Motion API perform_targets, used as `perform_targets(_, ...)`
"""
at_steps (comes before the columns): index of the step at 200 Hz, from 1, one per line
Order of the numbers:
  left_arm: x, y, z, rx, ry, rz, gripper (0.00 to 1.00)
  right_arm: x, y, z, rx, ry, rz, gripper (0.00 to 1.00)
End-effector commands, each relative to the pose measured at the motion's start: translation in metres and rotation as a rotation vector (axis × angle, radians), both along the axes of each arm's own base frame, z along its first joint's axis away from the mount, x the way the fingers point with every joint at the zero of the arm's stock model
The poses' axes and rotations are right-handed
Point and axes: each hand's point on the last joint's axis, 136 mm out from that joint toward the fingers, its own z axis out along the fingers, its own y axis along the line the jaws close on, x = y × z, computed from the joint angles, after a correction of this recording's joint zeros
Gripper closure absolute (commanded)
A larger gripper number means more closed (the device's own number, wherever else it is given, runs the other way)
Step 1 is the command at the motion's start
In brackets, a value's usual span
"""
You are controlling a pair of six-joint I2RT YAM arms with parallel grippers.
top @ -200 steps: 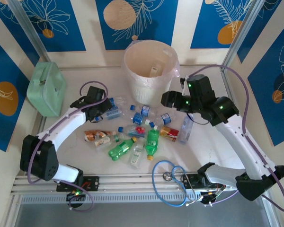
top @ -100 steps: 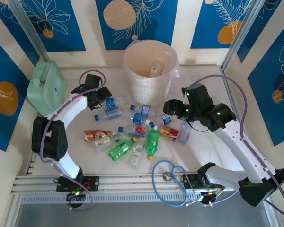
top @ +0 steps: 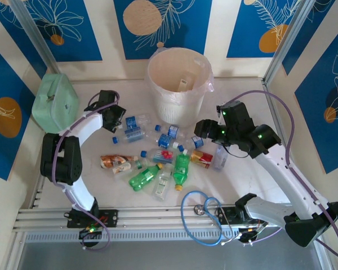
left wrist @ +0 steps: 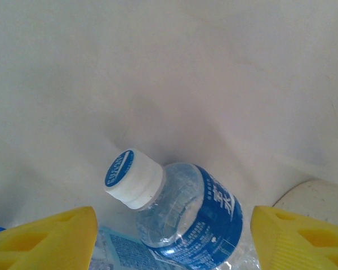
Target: Put the plastic bottles in the bin
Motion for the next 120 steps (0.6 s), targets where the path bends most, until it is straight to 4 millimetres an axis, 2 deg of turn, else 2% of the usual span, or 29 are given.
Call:
perform_targets(1,-0.008,0.007,-0.020,-0.039,0.070,0.114,0.27,-0.002,0.002,0.001,0.024,0.002,0.001,0.29)
perform_targets(28,-0.007,0.003,-0.032,-0.078,0.098,0.140,0.23,-0.002,0.002,0.000,0.020,0.004,0.003,0.29)
perform_targets(73,0.007,-0.003,-0.038,-0.099,0.092,0.129,0.23,-0.005,0.000,-0.003,0.015,0.007,-0.001,0.29)
perform_targets(120,0.016,-0.007,-0.052,-0.136,0.103,0.142,0.27,-0.005,0.000,-0.007,0.015,0.015,-0.004,0.29)
